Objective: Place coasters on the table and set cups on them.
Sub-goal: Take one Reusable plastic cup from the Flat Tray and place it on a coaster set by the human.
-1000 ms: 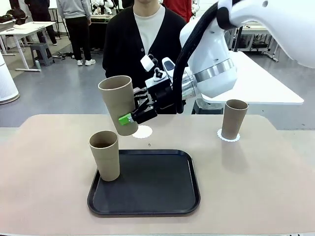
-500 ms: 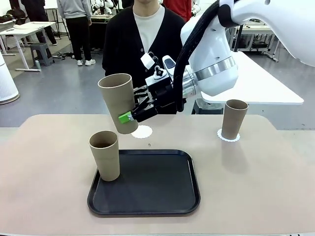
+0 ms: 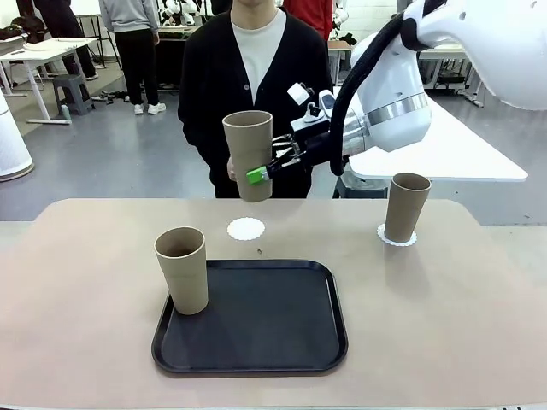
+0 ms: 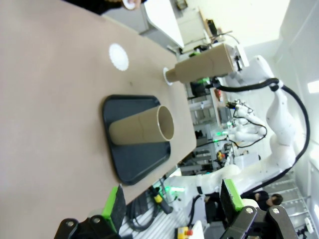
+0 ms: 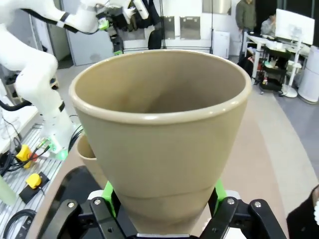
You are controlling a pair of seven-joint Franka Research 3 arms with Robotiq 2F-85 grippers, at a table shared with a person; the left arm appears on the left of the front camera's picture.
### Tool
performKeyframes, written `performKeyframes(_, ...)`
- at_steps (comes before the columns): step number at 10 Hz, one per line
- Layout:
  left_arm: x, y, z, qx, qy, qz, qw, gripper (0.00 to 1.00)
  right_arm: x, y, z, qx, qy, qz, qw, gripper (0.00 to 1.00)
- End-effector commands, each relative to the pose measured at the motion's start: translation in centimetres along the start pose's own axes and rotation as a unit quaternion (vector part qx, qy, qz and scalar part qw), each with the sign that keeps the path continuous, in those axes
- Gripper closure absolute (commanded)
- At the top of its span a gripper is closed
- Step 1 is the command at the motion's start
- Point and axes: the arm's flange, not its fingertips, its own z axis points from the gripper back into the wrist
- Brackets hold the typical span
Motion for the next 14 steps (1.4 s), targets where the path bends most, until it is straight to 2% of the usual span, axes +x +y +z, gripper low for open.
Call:
performKeyframes(1,0.0,-0.1,0.1,-0.005,-0.003,-0.004,1.0,0.0,0.2,-4.7,-1.7,0.014,0.004,-0.024,1.0,0.19)
performKeyframes(4,0.0,-0.1,0.1,-0.005,-0.003,-0.004,1.0,0.0,-1.2,-9.1,-3.3,0.025,0.0,-0.016,1.0,0.19)
performKeyframes(8,0.0,-0.1,0.1,-0.005,-0.003,-0.004,1.0,0.0,-1.4,-8.6,-2.6,-0.001,0.008,-0.002,1.0,0.19)
performKeyframes(9,0.0,-0.1,0.1,-0.005,-0.003,-0.004,1.0,0.0,-2.2,-8.9,-3.3,0.009,-0.008,-0.004,1.0,0.19)
performKeyframes(13,0.0,-0.1,0.1,-0.005,-0.003,-0.004,1.0,0.0,-2.2,-9.0,-3.4,0.008,-0.009,-0.004,1.0,0.19)
performKeyframes(14,0.0,-0.1,0.1,-0.005,-0.003,-0.004,1.0,0.0,-3.4,-9.6,-3.2,0.029,-0.018,0.016,0.999,0.19)
